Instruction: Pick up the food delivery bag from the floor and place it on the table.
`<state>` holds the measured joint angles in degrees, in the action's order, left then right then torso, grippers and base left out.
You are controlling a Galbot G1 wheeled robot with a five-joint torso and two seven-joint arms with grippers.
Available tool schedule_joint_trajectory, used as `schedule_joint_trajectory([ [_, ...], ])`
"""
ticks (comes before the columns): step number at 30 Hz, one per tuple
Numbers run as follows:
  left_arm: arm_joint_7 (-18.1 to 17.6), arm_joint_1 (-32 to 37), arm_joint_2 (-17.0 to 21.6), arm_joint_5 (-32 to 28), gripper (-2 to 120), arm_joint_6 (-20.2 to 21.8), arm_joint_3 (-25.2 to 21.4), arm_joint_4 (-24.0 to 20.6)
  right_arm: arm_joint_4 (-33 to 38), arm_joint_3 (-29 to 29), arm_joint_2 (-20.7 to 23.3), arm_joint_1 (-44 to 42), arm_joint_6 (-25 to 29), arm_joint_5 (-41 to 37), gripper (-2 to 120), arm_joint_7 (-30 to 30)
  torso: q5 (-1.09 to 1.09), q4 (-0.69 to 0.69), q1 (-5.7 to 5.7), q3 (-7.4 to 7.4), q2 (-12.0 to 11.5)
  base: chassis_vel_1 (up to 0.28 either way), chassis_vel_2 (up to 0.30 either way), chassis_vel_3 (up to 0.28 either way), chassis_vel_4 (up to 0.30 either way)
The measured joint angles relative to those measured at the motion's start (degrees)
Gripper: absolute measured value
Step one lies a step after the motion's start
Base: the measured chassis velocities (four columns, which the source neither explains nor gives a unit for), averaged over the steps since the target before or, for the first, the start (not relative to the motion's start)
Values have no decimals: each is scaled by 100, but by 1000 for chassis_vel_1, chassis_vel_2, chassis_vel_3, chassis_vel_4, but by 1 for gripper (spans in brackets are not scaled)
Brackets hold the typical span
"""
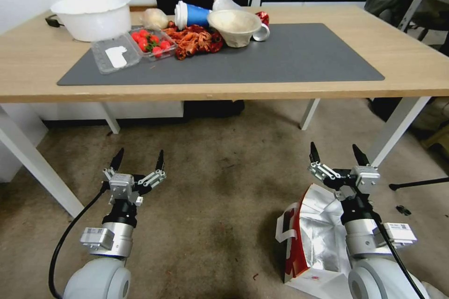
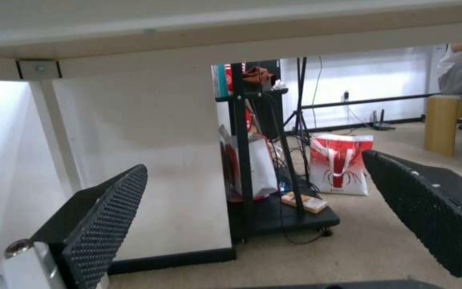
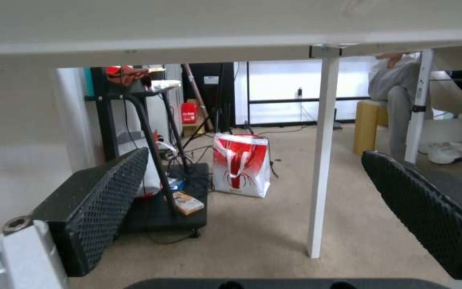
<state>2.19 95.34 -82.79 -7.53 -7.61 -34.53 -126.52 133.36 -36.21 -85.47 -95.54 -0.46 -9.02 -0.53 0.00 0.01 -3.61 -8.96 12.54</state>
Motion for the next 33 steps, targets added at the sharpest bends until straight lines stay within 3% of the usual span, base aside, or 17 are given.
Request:
schedule_joint_trajectory([
  [33, -5, 28, -13, 27, 100, -5, 14, -59, -73, 0, -26, -9, 55, 29, 100, 23, 0, 0, 131, 598, -728, 0, 0, 0, 0],
])
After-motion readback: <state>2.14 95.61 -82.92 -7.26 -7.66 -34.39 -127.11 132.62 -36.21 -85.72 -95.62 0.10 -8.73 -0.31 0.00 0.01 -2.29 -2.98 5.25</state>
